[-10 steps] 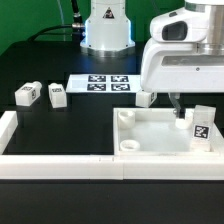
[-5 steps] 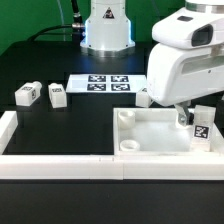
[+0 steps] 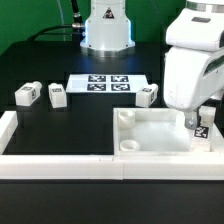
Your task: Assemble square table
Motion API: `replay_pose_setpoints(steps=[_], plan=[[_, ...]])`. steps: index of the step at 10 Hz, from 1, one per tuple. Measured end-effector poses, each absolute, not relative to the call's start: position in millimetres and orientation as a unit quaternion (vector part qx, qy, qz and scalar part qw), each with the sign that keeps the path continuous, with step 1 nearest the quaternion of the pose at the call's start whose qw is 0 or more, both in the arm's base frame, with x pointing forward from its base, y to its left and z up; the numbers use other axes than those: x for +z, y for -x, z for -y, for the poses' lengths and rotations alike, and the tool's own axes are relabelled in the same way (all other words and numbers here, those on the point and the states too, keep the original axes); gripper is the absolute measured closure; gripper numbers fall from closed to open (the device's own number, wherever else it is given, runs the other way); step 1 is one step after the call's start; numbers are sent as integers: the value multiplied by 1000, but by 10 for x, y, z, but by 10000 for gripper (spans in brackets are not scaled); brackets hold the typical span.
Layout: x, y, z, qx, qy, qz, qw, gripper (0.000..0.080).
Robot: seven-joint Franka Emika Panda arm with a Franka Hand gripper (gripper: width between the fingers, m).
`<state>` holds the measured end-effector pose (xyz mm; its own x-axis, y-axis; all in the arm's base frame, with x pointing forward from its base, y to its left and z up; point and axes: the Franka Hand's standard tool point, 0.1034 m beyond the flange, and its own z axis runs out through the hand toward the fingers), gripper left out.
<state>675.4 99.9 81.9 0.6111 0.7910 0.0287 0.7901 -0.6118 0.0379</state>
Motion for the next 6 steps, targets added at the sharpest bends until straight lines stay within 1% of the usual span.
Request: replay_pose_setpoints(steps=[1,2,3,4,5,6], plan=[[819,-6756,-982,20,-882,-471,14,150],[819,-6758,-963,19,-867,-497,17,187],[819,-6758,-963,19,-868,-497,17,187],[819,-6758,-963,19,-868,-497,17,362],[818,-6757,-962,18,-868,-497,17,508],[818,-6758,-962,18,-868,-497,17,508]])
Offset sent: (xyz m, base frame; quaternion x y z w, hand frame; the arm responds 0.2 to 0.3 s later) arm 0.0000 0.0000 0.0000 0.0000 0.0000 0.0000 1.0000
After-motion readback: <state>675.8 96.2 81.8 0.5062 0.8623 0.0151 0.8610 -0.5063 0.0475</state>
